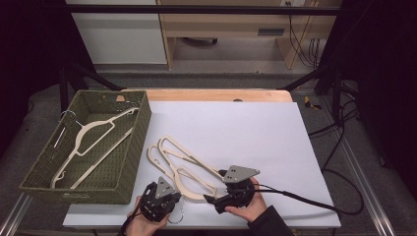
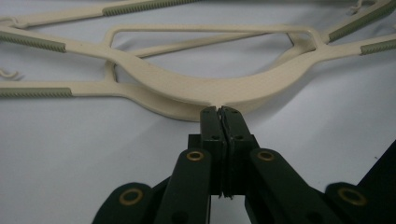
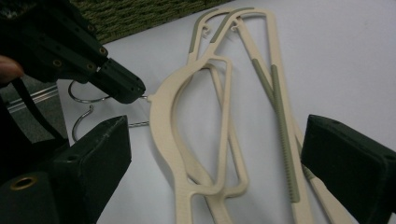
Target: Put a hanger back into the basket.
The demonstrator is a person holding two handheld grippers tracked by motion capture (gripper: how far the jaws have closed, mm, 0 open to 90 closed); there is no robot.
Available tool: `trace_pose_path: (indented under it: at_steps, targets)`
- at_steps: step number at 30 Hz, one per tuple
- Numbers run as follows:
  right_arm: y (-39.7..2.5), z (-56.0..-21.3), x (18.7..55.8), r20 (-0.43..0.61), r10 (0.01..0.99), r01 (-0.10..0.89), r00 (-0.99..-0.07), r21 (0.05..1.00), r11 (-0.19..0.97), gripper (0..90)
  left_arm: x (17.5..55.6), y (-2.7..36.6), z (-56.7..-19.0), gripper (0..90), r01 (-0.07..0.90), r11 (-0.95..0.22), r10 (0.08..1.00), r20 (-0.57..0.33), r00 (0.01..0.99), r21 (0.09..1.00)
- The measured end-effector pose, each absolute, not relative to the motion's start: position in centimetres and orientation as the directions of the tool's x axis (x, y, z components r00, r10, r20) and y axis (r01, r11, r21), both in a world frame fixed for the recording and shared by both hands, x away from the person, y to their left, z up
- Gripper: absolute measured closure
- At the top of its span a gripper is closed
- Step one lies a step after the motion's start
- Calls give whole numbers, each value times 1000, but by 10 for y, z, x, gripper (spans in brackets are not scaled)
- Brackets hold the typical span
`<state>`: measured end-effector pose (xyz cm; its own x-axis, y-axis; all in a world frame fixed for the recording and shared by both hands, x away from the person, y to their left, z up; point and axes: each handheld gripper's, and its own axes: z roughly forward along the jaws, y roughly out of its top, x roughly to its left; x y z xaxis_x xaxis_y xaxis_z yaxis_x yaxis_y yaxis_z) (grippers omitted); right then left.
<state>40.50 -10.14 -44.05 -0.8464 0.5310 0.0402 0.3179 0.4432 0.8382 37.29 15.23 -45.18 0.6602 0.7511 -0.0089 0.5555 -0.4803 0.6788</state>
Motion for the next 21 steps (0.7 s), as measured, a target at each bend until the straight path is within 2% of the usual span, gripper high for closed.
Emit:
trace_pose_path:
  at_steps: [13,18,21]
  targets:
    - [-68,-449,406,-18,477,277,-879,794,541,211,376,148,-432,887,523,-522,732,39,680,674]
    - [-59,-452,405,-46,469,266,-882,772,577,286,376,145,-421,887,510,-527,727,50,684,680]
    - [-54,-453,406,-67,466,260,-882,756,600,365,376,142,-417,887,504,-530,729,63,681,682]
